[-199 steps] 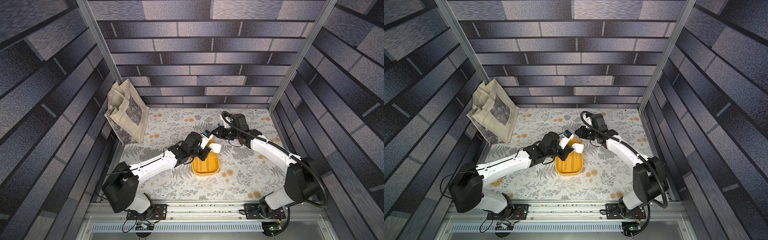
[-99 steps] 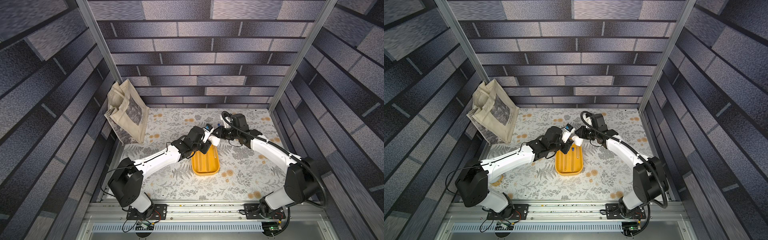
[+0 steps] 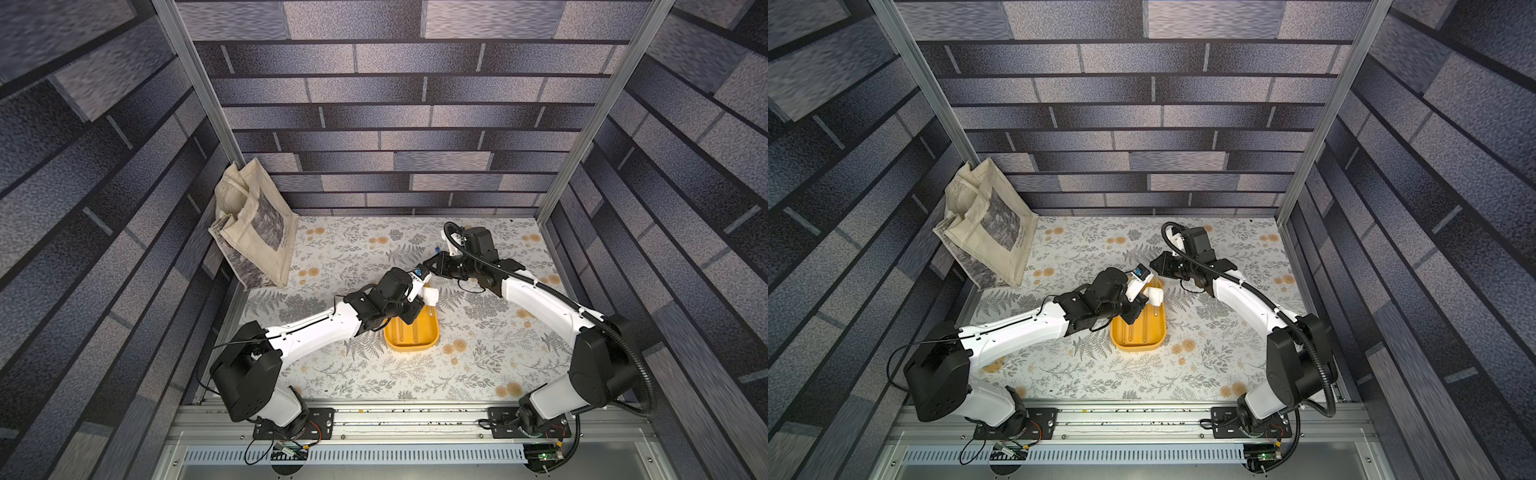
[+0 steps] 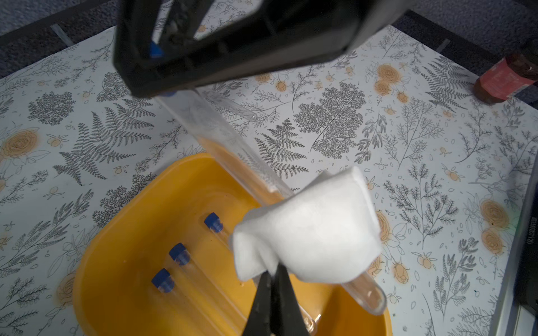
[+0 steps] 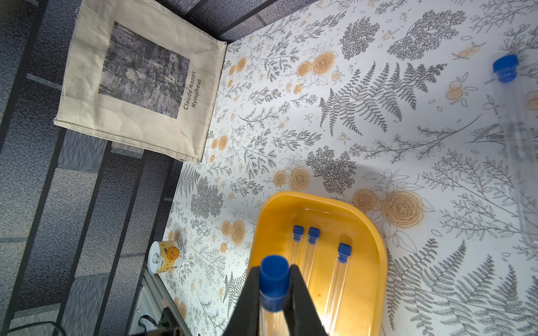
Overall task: Wipe the exteriors of test tubes
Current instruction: Wipe the dirt from the test tube.
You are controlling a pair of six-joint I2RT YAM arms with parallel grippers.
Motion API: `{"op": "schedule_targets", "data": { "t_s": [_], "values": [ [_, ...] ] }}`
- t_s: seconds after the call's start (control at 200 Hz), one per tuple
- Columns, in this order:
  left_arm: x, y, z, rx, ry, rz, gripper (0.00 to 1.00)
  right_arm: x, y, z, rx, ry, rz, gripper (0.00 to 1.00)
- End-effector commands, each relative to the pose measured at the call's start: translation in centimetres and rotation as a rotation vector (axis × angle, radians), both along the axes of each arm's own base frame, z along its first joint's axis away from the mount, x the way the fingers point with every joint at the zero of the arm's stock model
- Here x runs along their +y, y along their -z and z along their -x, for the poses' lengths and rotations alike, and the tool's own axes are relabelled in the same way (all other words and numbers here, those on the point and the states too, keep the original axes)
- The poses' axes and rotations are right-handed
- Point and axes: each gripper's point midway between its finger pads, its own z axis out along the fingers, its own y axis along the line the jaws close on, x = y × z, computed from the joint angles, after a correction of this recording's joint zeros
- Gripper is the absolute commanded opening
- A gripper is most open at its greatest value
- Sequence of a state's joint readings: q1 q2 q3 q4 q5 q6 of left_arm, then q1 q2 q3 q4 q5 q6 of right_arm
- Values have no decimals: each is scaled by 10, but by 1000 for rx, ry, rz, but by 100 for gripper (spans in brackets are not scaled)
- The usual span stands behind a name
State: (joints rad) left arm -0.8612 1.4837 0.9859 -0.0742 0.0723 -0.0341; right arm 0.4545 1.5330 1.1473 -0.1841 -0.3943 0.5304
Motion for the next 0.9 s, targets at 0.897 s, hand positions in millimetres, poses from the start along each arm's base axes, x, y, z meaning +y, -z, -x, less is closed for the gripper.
{"op": "schedule_targets", "data": {
  "t_s": [0.897],
  "values": [
    [6, -9, -17, 51, -30, 17, 2, -10, -9, 1, -13, 8, -1, 16]
  ]
}}
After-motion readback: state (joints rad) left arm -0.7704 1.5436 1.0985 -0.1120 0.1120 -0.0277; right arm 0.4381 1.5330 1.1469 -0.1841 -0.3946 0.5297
